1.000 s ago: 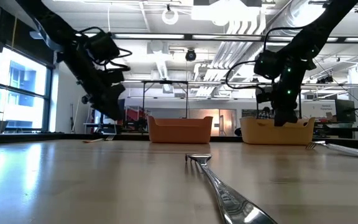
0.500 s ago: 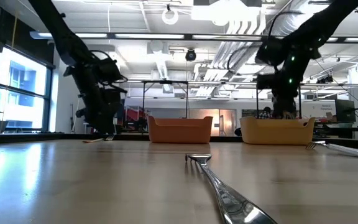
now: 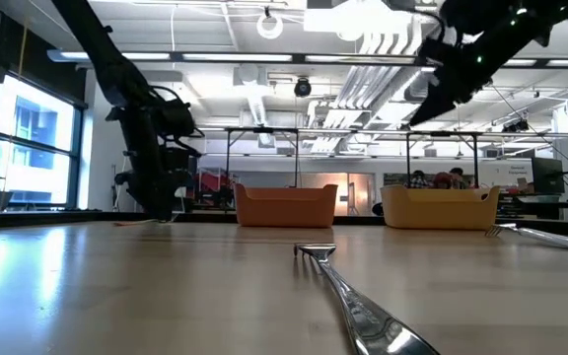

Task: Sort silverware by color (type)
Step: Put the orange fork into the green bin

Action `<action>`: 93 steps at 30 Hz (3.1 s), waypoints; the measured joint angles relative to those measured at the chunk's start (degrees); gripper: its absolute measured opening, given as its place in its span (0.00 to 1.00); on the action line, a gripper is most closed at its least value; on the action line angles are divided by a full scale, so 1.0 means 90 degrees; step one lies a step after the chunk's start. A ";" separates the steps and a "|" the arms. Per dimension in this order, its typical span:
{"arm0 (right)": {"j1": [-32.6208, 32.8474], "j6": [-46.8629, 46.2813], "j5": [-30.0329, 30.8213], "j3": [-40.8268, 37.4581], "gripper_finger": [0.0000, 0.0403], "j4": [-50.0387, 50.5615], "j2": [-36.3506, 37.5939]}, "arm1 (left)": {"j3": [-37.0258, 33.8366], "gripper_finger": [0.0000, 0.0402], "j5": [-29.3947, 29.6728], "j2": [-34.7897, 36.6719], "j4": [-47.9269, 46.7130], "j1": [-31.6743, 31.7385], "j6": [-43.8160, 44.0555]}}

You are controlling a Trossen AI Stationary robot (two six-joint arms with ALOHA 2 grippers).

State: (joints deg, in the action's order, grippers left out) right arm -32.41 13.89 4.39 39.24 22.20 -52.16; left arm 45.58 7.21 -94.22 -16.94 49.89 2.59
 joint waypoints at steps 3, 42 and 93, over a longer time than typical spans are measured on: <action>0.0295 -0.0141 -0.0398 0.0000 0.01 -0.0107 0.0033 | 0.0158 0.47 0.0005 0.0001 -0.0313 -0.0002 -0.0032; 0.0871 -0.0108 -0.0326 0.0000 0.00 -0.0489 -0.0545 | 0.1304 0.07 0.0117 -0.0982 -0.1917 -0.0155 -0.1289; 0.2996 -0.1384 -0.1212 -0.0728 0.46 -0.8212 -0.3974 | -0.1940 0.00 -0.2721 0.0224 1.0149 -0.4129 -0.0052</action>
State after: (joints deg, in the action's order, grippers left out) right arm -5.45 1.44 -6.52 32.69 -51.70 -87.92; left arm 28.12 -17.28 -92.21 74.41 12.72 2.13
